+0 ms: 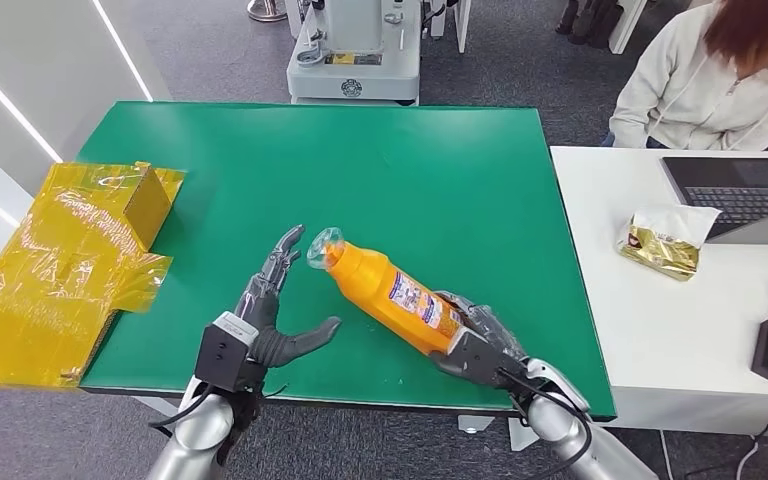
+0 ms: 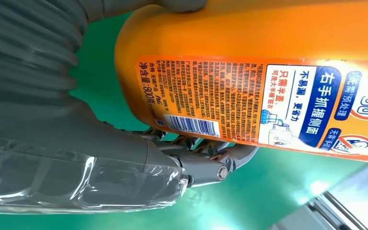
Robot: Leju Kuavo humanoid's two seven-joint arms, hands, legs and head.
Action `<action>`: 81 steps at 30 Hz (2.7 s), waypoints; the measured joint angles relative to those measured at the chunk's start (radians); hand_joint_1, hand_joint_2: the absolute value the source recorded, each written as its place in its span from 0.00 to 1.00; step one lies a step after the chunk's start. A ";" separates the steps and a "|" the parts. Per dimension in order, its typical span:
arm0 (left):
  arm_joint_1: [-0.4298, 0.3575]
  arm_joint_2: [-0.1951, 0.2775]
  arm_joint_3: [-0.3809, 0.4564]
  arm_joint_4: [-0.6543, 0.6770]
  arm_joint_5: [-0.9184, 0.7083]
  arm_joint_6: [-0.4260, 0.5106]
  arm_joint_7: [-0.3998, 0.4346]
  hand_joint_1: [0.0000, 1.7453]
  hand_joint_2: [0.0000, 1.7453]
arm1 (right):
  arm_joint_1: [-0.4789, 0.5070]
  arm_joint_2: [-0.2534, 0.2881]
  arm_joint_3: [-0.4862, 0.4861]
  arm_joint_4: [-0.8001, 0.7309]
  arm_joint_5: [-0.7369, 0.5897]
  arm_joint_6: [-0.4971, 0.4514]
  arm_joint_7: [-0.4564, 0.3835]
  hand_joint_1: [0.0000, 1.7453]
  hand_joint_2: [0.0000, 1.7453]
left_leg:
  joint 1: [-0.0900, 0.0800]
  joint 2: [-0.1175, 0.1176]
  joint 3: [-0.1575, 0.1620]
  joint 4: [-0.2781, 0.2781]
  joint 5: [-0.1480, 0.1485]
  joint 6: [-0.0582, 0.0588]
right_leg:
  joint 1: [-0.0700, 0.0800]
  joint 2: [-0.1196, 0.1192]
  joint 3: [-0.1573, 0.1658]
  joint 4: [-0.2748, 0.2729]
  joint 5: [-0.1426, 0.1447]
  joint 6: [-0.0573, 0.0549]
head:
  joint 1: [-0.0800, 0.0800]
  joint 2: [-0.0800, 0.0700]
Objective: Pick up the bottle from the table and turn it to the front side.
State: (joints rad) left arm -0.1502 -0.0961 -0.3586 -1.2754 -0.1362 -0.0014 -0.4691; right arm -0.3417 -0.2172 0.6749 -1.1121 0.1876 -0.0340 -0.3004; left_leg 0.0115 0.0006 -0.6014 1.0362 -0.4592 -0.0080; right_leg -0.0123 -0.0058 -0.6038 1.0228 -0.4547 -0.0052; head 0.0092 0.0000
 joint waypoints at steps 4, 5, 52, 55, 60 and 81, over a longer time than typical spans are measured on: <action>-0.019 0.013 0.024 0.014 0.089 -0.088 0.029 0.00 1.00 | 0.006 0.038 -0.030 0.001 -0.009 -0.002 -0.038 1.00 1.00 | 0.000 0.000 0.000 0.000 0.000 0.000 | 0.000 0.000 0.000 0.000 0.000 0.000 | 0.000 0.000; -0.030 0.016 0.030 0.028 0.119 -0.113 0.037 0.00 1.00 | 0.006 0.049 -0.036 0.002 -0.007 -0.005 -0.051 1.00 1.00 | 0.000 0.000 0.000 0.000 0.000 0.000 | 0.000 0.000 0.000 0.000 0.000 0.000 | 0.000 0.000; -0.332 0.014 -0.009 0.379 0.706 -0.430 0.288 0.00 1.00 | -0.065 0.296 -0.186 0.211 0.095 -0.023 -0.085 1.00 1.00 | 0.000 0.001 -0.001 0.000 0.001 -0.001 | 0.000 0.001 -0.002 0.001 0.001 -0.001 | 0.000 0.000; -0.332 0.012 -0.033 0.372 0.688 -0.402 0.277 0.00 1.00 | -0.064 0.292 -0.186 0.211 0.091 -0.024 -0.087 1.00 1.00 | 0.000 0.001 -0.001 0.000 0.001 -0.001 | 0.000 0.001 -0.002 0.001 0.001 -0.001 | 0.000 0.000; -0.343 -0.020 -0.081 0.364 0.580 -0.294 0.217 0.00 1.00 | -0.062 0.292 -0.187 0.209 0.089 -0.036 -0.084 1.00 1.00 | 0.000 0.000 -0.001 0.001 0.002 -0.001 | 0.000 0.001 -0.002 0.001 0.001 -0.001 | 0.000 0.000; -0.473 -0.132 -0.149 0.427 0.431 -0.178 0.204 1.00 1.00 | -0.048 0.327 -0.220 0.144 0.113 -0.027 -0.042 1.00 1.00 | 0.000 0.000 -0.002 0.000 0.002 -0.001 | 0.000 0.001 -0.003 0.001 0.001 -0.001 | 0.000 0.000</action>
State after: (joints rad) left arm -0.6230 -0.2282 -0.5077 -0.8481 0.2950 -0.1795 -0.2646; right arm -0.3893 0.1093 0.4551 -0.9686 0.3004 -0.0609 -0.3420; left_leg 0.0114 0.0010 -0.6034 1.0367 -0.4576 -0.0090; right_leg -0.0124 -0.0047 -0.6067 1.0237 -0.4536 -0.0059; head 0.0092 0.0000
